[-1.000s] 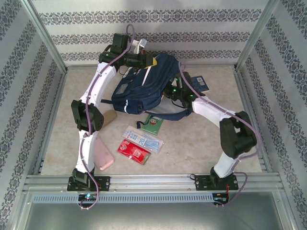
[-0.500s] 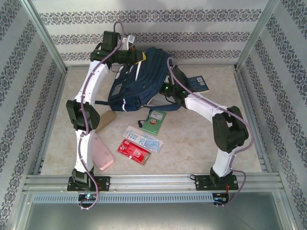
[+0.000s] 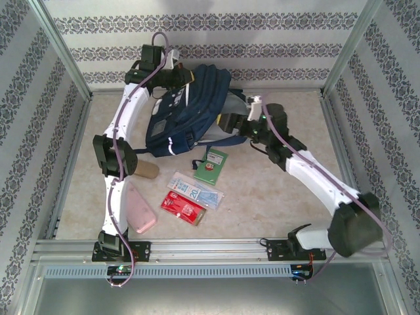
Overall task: Pack the student bag
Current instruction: Place the book in the student bag, then place the student bag at the top-center of the table.
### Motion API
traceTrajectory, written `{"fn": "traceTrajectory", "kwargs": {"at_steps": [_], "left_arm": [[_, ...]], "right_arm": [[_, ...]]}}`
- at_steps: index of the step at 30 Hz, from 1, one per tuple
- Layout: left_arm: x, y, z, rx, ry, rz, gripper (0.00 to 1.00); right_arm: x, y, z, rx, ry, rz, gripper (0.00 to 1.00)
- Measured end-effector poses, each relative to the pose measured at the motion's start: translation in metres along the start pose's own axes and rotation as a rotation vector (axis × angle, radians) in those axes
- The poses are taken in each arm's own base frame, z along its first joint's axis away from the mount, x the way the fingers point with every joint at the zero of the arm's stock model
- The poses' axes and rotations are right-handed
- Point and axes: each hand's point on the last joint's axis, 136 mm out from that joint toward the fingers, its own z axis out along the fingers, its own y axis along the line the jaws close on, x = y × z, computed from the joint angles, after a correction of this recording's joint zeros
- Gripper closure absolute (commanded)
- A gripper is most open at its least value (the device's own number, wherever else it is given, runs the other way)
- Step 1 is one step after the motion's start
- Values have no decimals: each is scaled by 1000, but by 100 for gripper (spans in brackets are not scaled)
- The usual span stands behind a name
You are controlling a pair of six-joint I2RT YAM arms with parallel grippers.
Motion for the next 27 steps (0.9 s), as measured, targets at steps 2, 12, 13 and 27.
{"fn": "traceTrajectory", "kwargs": {"at_steps": [2, 12, 13, 27], "left_arm": [[-1, 15, 12, -24, -8, -7, 100], [-13, 78, 35, -143, -59, -57, 100], [-13, 79, 35, -151, -63, -58, 100], [-16, 88, 35, -195, -84, -66, 76]], "right_arm": [[-11, -3, -13, -13, -41, -8, 15], [-45, -99, 5, 317, -72, 113, 32], [-52, -113, 12, 362, -63, 134, 36], [-22, -332, 84, 766, 174, 498, 52]]}}
